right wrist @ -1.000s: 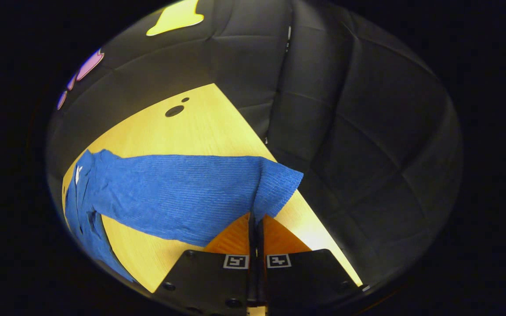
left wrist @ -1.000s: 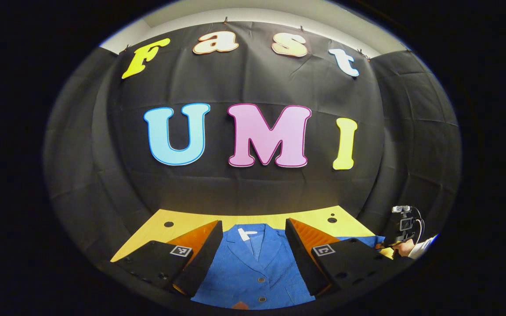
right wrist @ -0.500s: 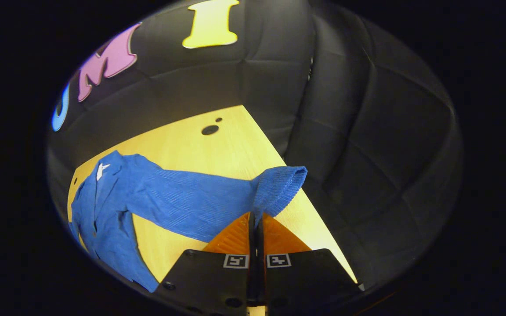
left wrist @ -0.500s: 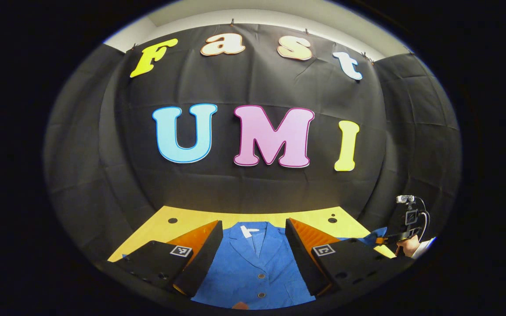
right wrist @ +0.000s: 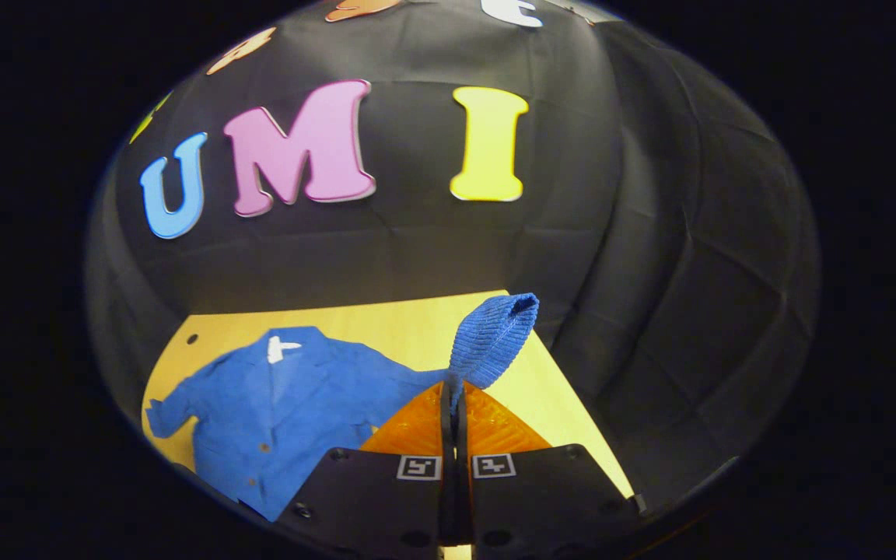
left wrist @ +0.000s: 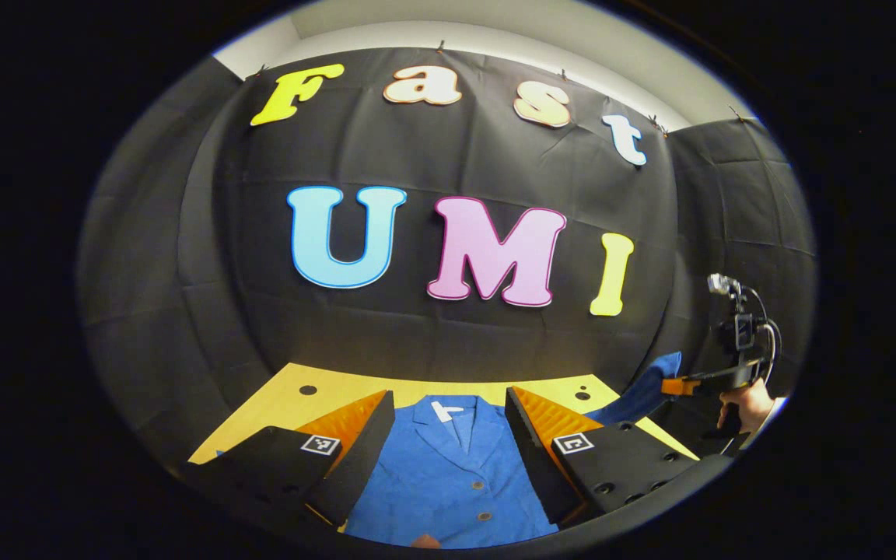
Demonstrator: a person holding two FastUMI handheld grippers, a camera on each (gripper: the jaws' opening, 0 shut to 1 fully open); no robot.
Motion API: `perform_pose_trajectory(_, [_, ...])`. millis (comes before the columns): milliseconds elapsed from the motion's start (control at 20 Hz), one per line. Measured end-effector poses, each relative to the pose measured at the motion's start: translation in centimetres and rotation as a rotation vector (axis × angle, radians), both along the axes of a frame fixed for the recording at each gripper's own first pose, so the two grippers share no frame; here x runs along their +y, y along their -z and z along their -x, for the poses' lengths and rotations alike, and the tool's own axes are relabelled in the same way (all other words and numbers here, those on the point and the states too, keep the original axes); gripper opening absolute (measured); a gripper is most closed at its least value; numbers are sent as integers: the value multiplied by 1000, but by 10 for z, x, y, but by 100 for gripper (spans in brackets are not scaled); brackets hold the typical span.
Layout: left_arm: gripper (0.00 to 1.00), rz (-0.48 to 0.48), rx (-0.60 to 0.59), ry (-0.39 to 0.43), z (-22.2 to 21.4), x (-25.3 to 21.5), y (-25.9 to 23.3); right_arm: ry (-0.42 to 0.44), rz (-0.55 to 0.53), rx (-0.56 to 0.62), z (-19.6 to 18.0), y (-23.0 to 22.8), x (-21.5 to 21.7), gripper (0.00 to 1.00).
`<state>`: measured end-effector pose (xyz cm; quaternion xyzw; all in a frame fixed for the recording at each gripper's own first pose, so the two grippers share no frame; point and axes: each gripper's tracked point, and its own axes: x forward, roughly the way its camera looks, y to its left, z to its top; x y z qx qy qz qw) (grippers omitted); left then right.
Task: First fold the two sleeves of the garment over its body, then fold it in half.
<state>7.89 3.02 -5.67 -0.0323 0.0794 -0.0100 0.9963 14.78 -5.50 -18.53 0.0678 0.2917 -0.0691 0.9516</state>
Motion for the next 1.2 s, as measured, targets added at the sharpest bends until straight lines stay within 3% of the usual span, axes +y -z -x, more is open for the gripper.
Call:
perform_pose_trajectory(150, [82,-54,23,-78,6,67,31,-105,33,-47,-22,-31,83,1])
perform_pose_trajectory(300, [82,-29,90,-168,22,130,63,-239,20,-59,-42,-30,179,0])
perform_pose_trajectory(450, [82,15,123,-259,43,182,83,-325,-19,-3,-66,2,260,1])
perform_pose_trajectory(700, [82,50,208,-417,87,247,129,-479,-2,140,-86,107,378,1])
perform_pose_trajectory(850, [80,66,303,-503,121,275,154,-557,6,213,-89,151,425,0])
perform_pose_trajectory(1050, [84,95,395,-580,146,293,179,-574,48,281,-95,202,452,1])
perform_pose_trajectory(1200, [84,119,401,-593,145,296,190,-612,-46,394,-77,227,470,3])
